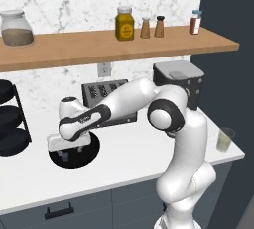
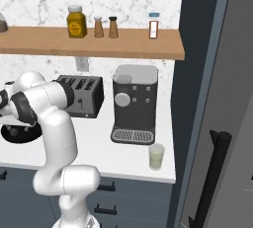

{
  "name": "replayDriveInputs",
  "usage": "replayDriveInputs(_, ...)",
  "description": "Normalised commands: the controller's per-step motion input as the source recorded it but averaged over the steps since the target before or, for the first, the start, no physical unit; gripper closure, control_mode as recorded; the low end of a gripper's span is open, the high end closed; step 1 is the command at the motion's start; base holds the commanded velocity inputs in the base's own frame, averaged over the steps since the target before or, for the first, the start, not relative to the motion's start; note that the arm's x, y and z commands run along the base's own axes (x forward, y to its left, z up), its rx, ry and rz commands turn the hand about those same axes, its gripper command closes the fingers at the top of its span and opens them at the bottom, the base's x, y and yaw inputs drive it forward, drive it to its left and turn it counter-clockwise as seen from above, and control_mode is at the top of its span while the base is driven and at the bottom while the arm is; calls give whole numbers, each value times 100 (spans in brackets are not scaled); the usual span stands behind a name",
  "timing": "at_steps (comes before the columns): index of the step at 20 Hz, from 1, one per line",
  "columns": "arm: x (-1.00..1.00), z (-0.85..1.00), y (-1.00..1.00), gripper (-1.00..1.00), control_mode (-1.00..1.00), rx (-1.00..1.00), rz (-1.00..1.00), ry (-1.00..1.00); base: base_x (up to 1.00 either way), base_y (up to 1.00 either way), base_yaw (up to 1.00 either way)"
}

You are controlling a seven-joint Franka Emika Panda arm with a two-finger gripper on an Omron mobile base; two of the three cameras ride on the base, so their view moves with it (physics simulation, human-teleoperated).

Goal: Grab a lemon wedge from the fridge and one ice cube from the ice bowl, and put them in the glass of lemonade.

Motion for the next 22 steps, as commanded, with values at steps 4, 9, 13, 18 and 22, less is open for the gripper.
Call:
replayDriveInputs(4, 1, -4, 23, -100, -100, -1, 0, 0, 0, 0, 0)
replayDriveInputs(9, 0, -21, 12, -100, -100, -2, 0, 0, 0, 0, 0)
replayDriveInputs(13, -5, -9, -3, -100, -100, 0, -3, 0, 0, 0, 0)
replayDriveInputs(18, 2, 0, -14, -100, -100, 0, -2, 0, 0, 0, 0)
replayDriveInputs(22, 12, -11, -13, -100, -100, 0, -2, 0, 0, 0, 0)
